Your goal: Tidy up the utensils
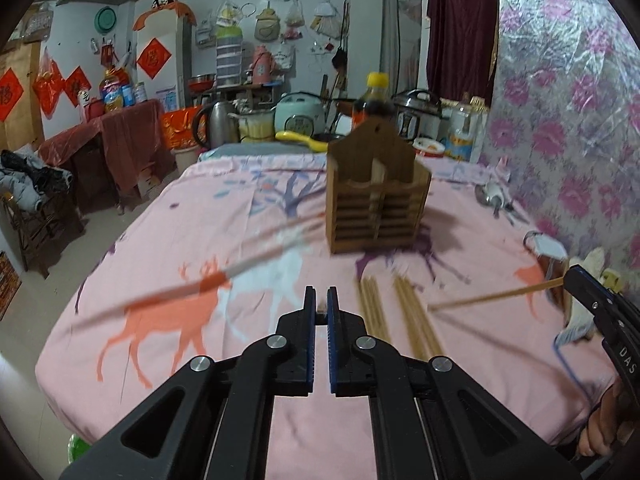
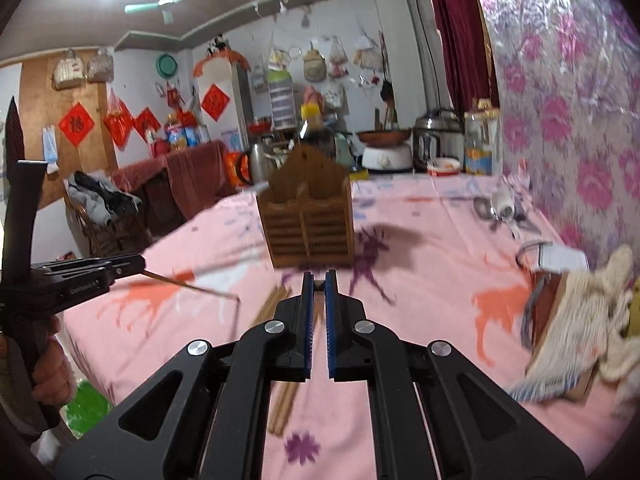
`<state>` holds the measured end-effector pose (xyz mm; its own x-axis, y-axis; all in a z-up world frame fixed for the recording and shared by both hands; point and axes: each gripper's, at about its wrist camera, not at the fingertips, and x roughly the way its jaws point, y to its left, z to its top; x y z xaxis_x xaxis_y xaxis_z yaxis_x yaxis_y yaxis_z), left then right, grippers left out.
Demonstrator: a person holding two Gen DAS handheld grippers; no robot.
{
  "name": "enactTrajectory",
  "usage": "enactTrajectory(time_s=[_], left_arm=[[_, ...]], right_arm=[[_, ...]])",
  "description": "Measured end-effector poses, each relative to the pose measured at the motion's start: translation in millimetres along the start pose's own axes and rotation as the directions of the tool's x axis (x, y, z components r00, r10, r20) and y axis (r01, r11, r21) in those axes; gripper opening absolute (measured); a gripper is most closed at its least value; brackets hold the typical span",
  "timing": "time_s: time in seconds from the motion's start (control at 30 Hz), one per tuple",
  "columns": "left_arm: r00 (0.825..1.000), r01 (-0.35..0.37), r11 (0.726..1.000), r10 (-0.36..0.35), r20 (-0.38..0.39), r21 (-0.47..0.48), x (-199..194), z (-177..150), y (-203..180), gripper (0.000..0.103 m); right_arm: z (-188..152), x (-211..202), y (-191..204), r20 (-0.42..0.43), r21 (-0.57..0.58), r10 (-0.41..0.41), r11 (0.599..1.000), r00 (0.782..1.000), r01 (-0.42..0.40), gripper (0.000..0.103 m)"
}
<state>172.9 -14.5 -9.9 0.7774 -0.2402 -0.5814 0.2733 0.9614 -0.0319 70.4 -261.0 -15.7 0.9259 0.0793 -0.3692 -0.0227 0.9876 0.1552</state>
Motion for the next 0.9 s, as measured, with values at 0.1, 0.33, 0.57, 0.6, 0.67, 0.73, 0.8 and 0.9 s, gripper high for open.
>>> enactTrajectory(time_s=[0.1, 0.33, 0.57, 0.6, 0.67, 0.73, 0.8, 0.9], left_arm=[[1.0, 0.021, 1.0, -0.021, -0.003, 0.002, 2.9, 18.7, -1.0, 0.006], [0.999, 0.043, 0.999, -0.043, -0.017, 0.011, 17.1, 53.5, 1.5, 0.006], [0.997, 0.071, 0.997, -0.071, -0.003, 0.024, 25.8, 92.5, -2.2, 0.006], [0.997, 0.076, 0.997, -0.076, -0.002, 0.026, 25.9, 98.4, -3.4, 0.006], [0.996, 0.085, 0.996, -0.086, 0.018, 0.033, 21.1, 115.9, -5.7, 0.006], [0.994, 0.095, 0.995, -0.097, 0.048, 0.03, 13.4, 134.6, -6.0, 0.006], [0.992, 0.098, 0.995, -0.1, 0.083, 0.027, 7.1, 151.9, -7.1, 0.006], [0.986, 0.097, 0.995, -0.099, 0.135, 0.025, 5.3, 176.0, -13.5, 0.006]], right_arm=[[13.7, 7.0, -0.4, -0.004, -0.004, 0.003, 1.0, 1.0, -0.003, 0.006], [36.1, 23.7, -4.7, -0.027, -0.008, 0.013, 1.0, 1.0, -0.013, 0.006], [67.1, 45.1, -4.5, -0.025, -0.012, 0.04, 0.999, 0.999, -0.041, 0.006], [72.5, 46.2, -3.5, -0.02, -0.015, 0.044, 0.999, 0.999, -0.045, 0.006], [90.5, 44.1, -2.2, 0.014, -0.029, 0.05, 0.998, 0.999, -0.049, 0.006], [108.8, 39.6, -1.6, 0.057, -0.037, 0.054, 0.998, 0.997, -0.052, 0.006], [128.7, 37.3, -1.9, 0.102, -0.037, 0.061, 0.998, 0.993, -0.057, 0.006], [150.0, 43.1, 0.8, 0.14, -0.041, 0.07, 0.997, 0.988, -0.065, 0.006]])
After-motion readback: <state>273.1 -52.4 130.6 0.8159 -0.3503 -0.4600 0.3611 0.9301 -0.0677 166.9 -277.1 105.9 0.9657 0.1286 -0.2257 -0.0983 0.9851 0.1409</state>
